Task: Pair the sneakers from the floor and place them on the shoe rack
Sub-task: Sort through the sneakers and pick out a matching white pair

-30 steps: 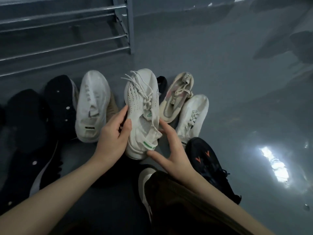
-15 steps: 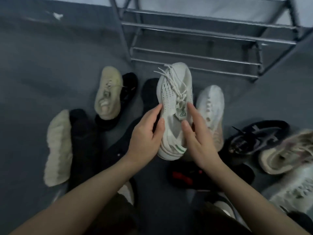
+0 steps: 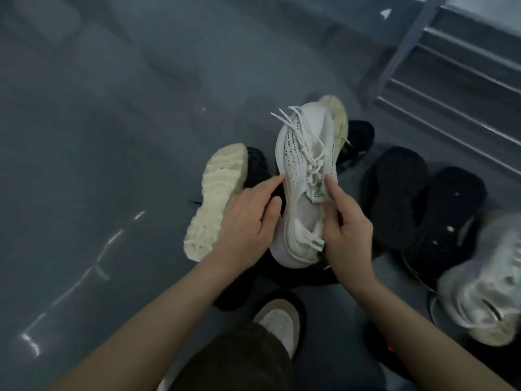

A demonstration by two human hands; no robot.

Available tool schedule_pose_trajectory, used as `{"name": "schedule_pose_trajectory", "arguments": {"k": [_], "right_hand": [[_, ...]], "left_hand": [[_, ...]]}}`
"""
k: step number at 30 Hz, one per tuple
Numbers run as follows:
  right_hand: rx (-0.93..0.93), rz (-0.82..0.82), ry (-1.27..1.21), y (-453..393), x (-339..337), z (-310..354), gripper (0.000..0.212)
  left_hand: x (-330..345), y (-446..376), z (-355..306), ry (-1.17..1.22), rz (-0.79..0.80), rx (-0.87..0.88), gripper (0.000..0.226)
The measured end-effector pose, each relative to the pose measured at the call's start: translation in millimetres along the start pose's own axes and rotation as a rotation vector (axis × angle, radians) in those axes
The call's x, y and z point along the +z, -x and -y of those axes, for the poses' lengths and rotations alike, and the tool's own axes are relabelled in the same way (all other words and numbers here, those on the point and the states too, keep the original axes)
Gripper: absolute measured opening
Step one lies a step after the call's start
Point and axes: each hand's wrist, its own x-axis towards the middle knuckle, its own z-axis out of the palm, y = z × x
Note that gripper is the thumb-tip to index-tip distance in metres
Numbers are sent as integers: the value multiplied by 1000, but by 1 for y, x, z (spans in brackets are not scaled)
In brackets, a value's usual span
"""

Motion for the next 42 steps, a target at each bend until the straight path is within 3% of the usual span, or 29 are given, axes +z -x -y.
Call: {"name": "schedule_pose_trajectory", "arguments": {"k": [2, 4, 7, 14, 16, 18, 20, 22, 24, 26, 29, 33, 35, 39, 42], "right_hand": [[-26, 3, 13, 2, 4, 0, 46], [-16, 26, 25, 5, 6, 2, 50], [26, 53, 64, 8, 7, 0, 52], [32, -20, 111, 10, -5, 2, 54], [21, -80, 125, 11, -17, 1, 55], [19, -147, 152, 13, -30, -2, 55], [35, -196, 172, 15, -43, -5, 55], [81, -212, 169, 16, -51, -7, 56], [120, -206, 169, 17, -55, -11, 54], [143, -195, 187, 18, -60, -18, 52], [181, -211, 235, 20, -71, -28, 50], [206, -260, 263, 28, -89, -37, 48], [236, -240, 280, 33, -93, -44, 48], [227, -212, 240, 40, -93, -55, 46], [168, -151, 171, 46, -89, -54, 49]], "left_hand": [[-8, 0, 16, -257, -69, -130, 53], [-15, 2, 39, -527, -7, -396, 63], [-22, 7, 62, -576, 146, -608, 76], [-23, 7, 35, -437, -75, -365, 61], [-26, 4, 18, -115, -95, -310, 58], [-29, -1, -5, 432, 7, -357, 50], [-20, -5, -13, 631, 67, -352, 33], [-4, -9, -9, 328, 102, -306, 37], [14, -6, 1, -24, 85, -330, 62], [26, -3, 9, -96, 74, -403, 71], [35, 0, 17, -261, 139, -417, 67], [38, 3, 6, -300, -97, -239, 60], [41, 2, -7, -234, -131, -75, 58], [67, 10, -34, -261, 154, 141, 70], [91, 21, -43, -274, 496, 149, 93]]}}
